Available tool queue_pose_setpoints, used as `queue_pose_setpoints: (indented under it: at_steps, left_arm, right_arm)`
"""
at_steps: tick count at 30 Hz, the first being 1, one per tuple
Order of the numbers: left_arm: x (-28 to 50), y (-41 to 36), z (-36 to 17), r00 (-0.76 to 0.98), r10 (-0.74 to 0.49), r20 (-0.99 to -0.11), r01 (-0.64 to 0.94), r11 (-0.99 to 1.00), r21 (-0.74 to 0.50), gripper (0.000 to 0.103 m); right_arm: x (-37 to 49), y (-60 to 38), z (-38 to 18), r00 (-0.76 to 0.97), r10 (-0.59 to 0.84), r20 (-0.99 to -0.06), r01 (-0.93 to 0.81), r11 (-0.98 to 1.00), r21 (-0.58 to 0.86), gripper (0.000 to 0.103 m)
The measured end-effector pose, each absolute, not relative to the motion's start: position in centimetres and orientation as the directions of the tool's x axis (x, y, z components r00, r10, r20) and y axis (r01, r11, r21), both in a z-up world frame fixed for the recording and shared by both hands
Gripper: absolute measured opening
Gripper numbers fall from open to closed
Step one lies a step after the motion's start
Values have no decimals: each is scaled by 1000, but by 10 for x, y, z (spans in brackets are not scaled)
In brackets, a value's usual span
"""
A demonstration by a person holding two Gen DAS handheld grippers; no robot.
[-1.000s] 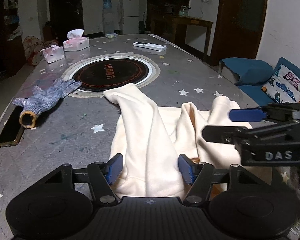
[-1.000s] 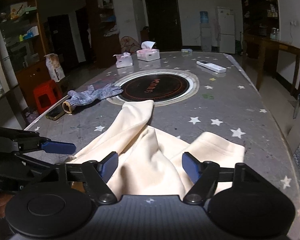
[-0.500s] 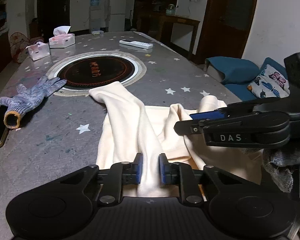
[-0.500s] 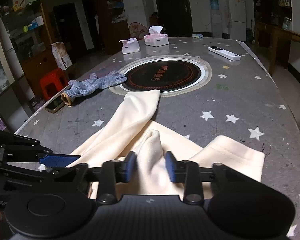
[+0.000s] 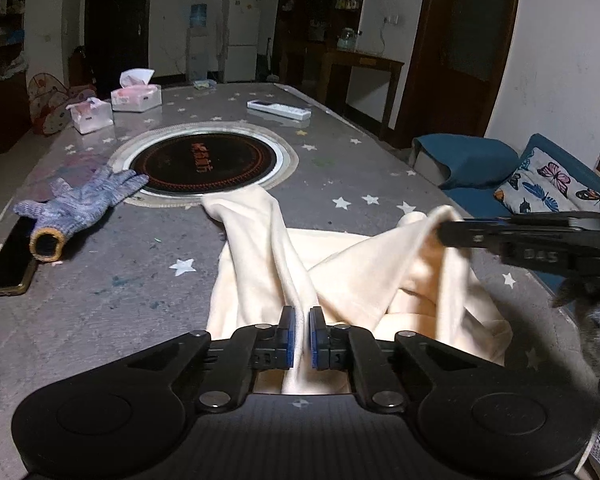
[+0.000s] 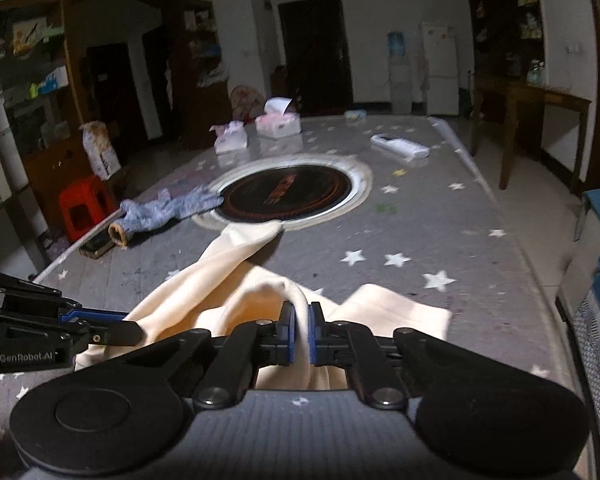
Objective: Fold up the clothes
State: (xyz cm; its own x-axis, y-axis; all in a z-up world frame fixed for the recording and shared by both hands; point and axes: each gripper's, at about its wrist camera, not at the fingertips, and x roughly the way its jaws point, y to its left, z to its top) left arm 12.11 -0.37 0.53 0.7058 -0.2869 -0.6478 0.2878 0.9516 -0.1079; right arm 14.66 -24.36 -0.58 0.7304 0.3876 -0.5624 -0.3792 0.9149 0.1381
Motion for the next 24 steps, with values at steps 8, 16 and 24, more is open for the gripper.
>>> queue_pose_setpoints:
  at_steps: [8, 16, 24]
  left_arm:
    - [95, 13, 20, 746, -242, -621, 235, 967, -94, 7]
    - [42, 48, 36, 784, -181, -594, 148, 984, -104, 7]
    - [-7, 79, 21, 736, -139, -662, 83, 990, -115, 7]
  right_arm:
    - [99, -287, 15, 807, 326, -492, -292, 945, 148, 5]
    - [54, -330, 26, 851, 254, -460, -198, 966, 166, 5]
    - [31, -361, -4, 804, 172, -569, -87, 981, 173, 9]
